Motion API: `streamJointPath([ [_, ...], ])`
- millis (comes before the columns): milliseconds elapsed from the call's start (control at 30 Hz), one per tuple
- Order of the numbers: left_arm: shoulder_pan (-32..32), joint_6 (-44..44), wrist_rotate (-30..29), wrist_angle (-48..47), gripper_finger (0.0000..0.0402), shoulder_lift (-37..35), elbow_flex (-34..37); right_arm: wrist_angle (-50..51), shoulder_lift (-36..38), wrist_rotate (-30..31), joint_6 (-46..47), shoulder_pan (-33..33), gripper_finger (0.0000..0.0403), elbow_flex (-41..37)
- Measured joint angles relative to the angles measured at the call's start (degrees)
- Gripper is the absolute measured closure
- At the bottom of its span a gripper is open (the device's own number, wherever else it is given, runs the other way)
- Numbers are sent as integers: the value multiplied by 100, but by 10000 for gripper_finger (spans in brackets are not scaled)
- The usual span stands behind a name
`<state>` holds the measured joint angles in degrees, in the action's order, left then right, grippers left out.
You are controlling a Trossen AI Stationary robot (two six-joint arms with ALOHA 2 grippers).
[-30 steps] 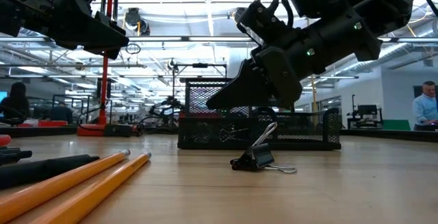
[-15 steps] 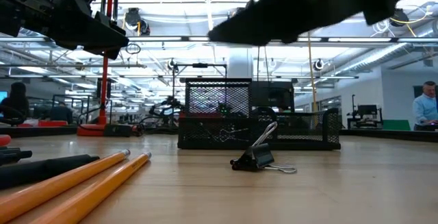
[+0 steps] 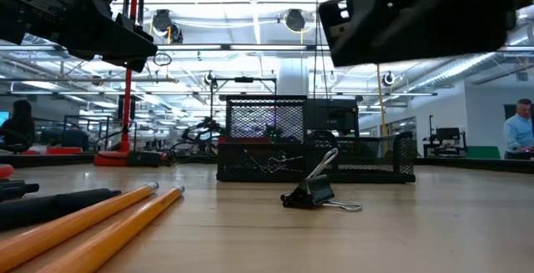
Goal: Pick and place office supplies into organizer
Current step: Put the black binder clip into the black desk organizer
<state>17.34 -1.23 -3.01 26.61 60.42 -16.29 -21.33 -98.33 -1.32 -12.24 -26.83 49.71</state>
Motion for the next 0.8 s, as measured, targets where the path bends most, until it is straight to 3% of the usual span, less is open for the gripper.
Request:
streamJointPath([
  [333,0,0,-2,-28,355,0,1,92,-809,-16,-239,53,271,552],
  [800,0,13,-2,-76,355,0,1,247,-1205,0,-390,237,264,566],
])
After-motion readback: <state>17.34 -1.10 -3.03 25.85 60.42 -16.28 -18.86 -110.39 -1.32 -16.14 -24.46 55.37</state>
